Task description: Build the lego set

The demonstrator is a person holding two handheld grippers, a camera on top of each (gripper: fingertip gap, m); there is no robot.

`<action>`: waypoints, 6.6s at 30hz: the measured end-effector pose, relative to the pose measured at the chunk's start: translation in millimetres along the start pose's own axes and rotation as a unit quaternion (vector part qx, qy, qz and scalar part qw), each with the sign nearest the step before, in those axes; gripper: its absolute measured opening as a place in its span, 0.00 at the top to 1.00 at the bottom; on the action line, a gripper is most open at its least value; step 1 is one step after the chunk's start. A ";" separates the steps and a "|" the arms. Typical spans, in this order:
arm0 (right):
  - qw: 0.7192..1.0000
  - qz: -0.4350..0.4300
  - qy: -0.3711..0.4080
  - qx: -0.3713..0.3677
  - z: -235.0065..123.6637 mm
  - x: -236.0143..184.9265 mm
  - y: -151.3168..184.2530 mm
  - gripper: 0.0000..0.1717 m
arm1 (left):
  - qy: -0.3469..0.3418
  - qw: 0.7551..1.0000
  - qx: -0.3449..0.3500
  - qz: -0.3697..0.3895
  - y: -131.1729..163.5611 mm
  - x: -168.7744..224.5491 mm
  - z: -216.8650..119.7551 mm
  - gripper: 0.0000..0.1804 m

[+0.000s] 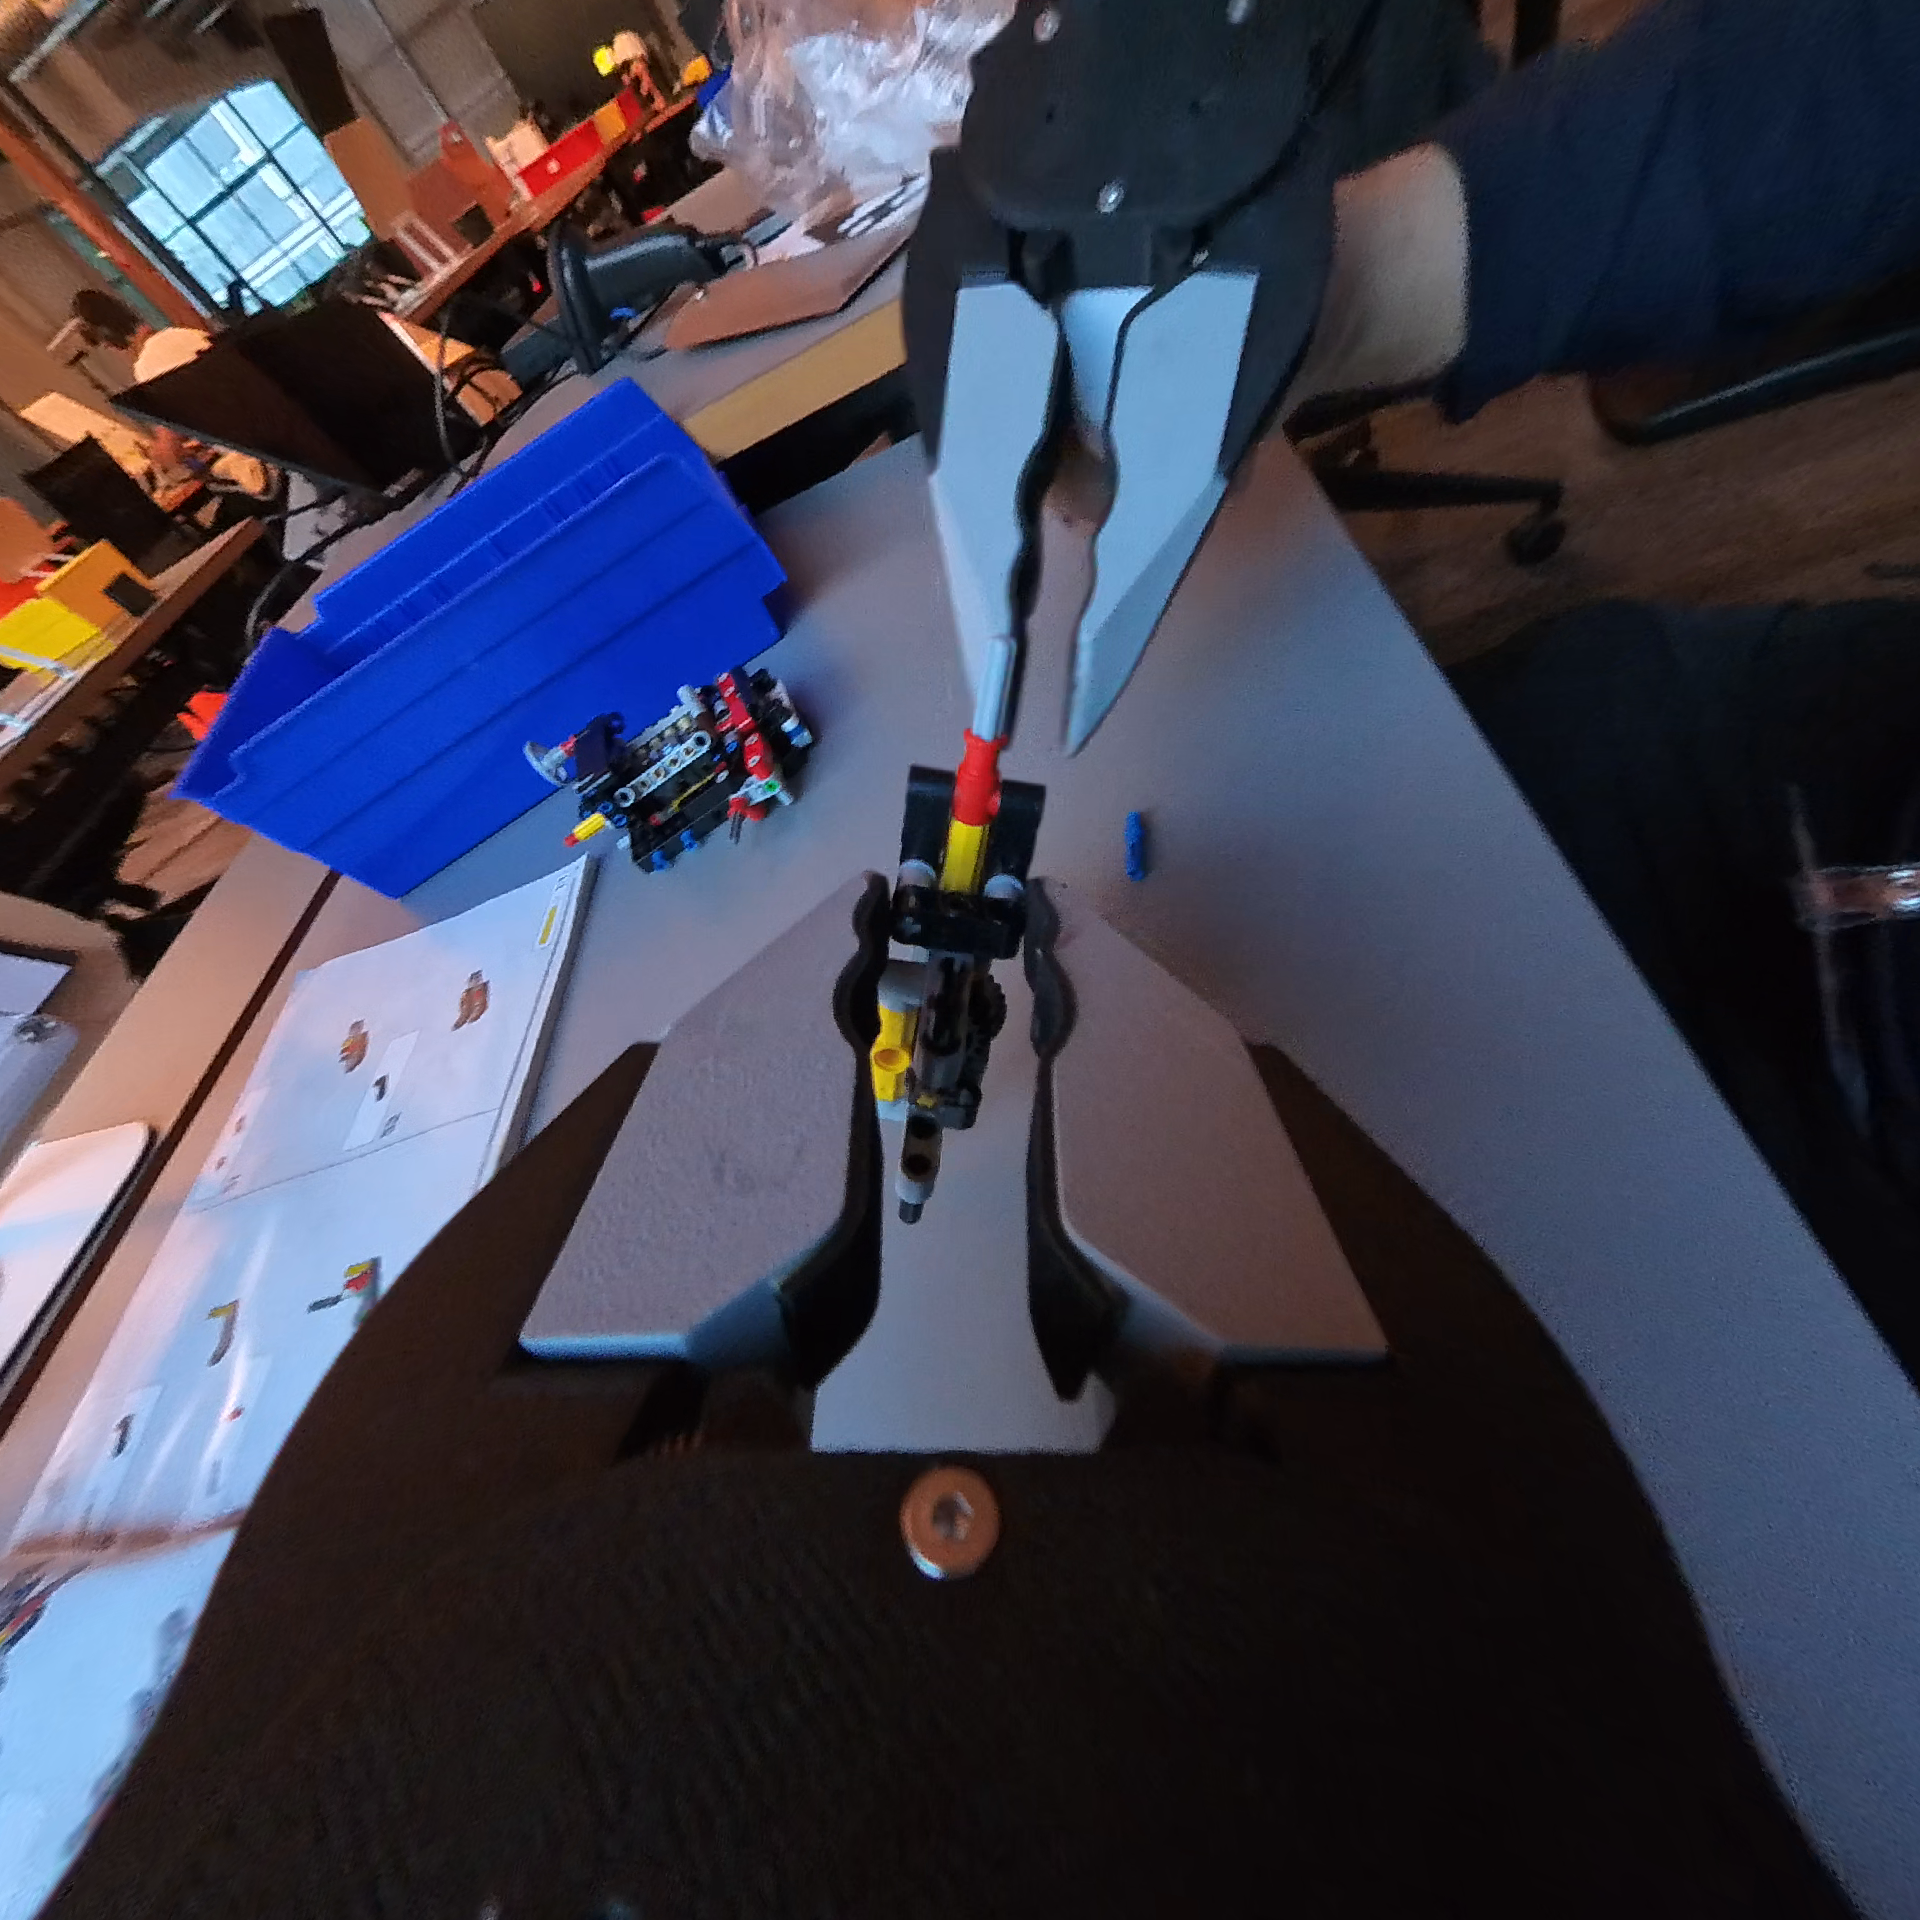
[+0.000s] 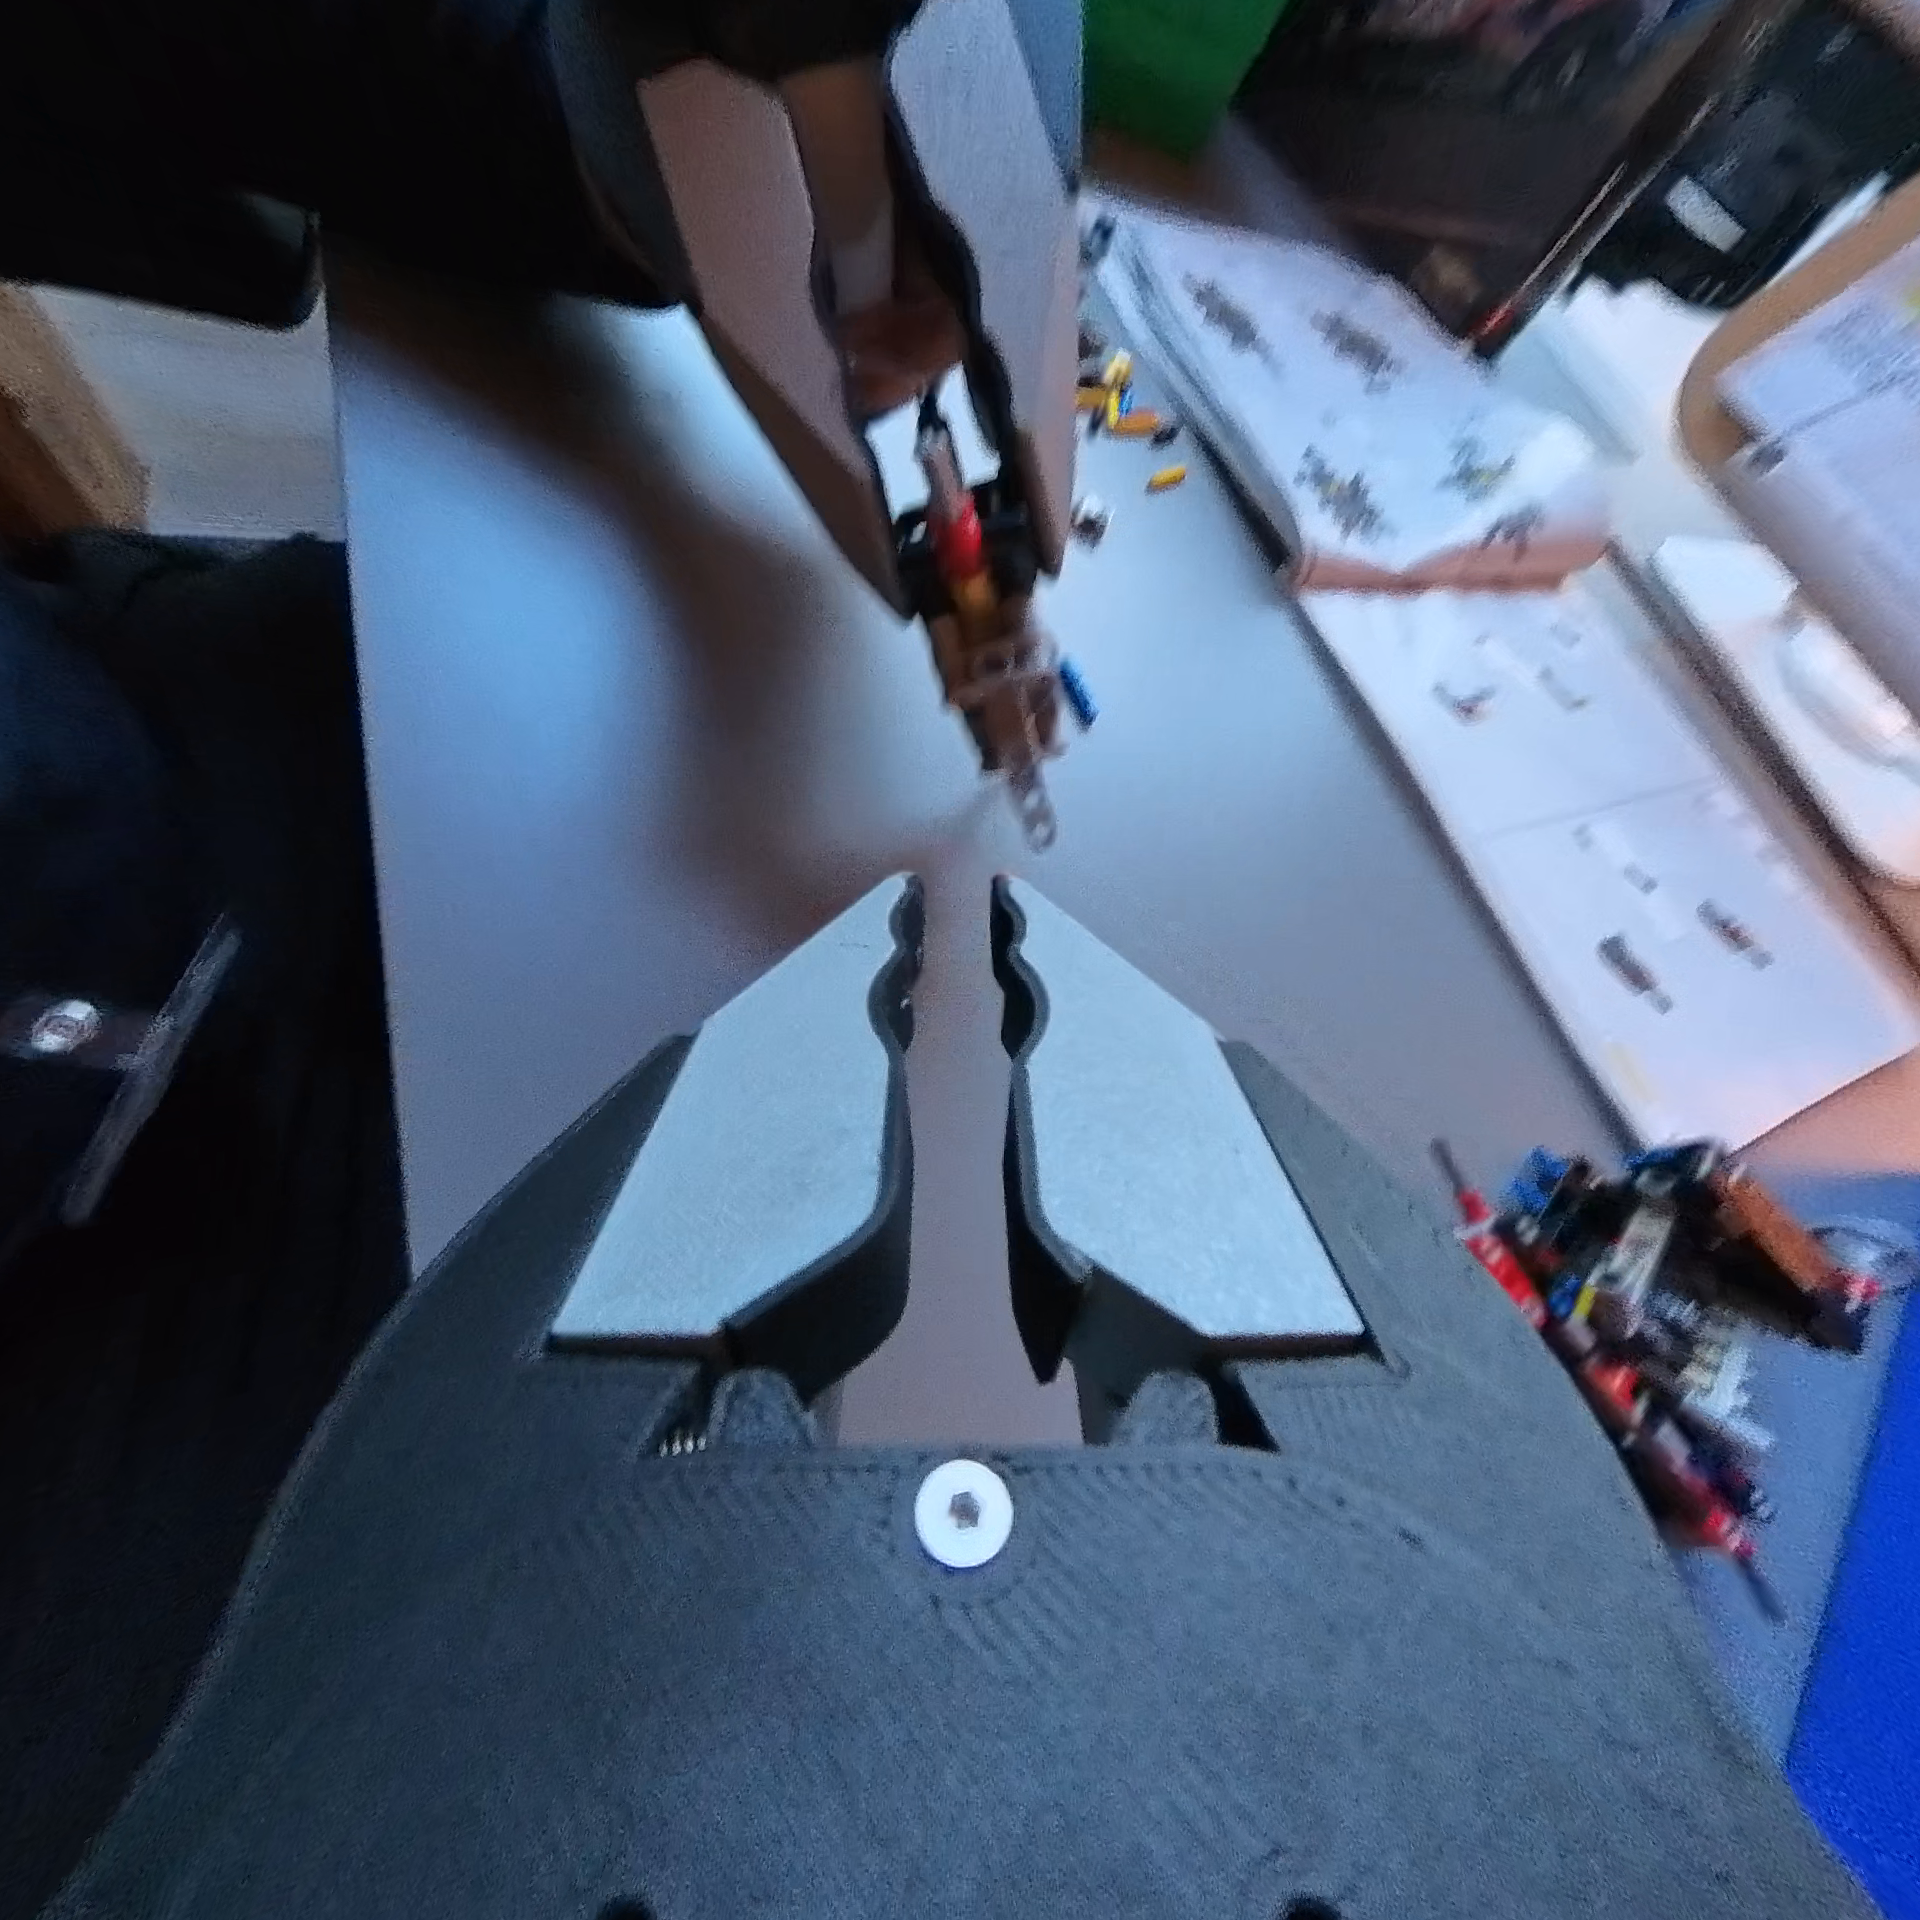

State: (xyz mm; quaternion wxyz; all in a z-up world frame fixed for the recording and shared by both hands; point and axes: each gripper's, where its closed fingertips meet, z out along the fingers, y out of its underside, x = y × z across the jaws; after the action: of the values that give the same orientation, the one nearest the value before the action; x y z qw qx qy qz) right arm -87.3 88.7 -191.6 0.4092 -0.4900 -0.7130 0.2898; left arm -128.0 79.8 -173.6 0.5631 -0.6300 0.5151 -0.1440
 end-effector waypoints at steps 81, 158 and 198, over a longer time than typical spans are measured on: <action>0.880 0.473 -0.020 -0.021 43.6 5.1 32.4 1.00 | -0.136 0.918 -0.181 0.325 51.0 10.5 34.6 0.88; 0.944 0.278 -0.167 -0.063 61.6 -13.2 24.2 1.00 | 0.281 0.905 -0.316 -0.038 58.2 11.9 17.0 0.92; 0.945 0.280 -0.158 -0.061 59.5 -9.3 27.8 1.00 | 0.345 0.857 -0.376 0.074 62.4 12.6 22.2 0.93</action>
State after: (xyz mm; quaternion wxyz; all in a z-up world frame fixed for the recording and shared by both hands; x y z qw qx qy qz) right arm -124.4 89.0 -246.6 0.1635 -0.6419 -0.6189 0.4221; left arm -136.1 92.3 -239.3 0.0787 -0.6634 0.7365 -0.1059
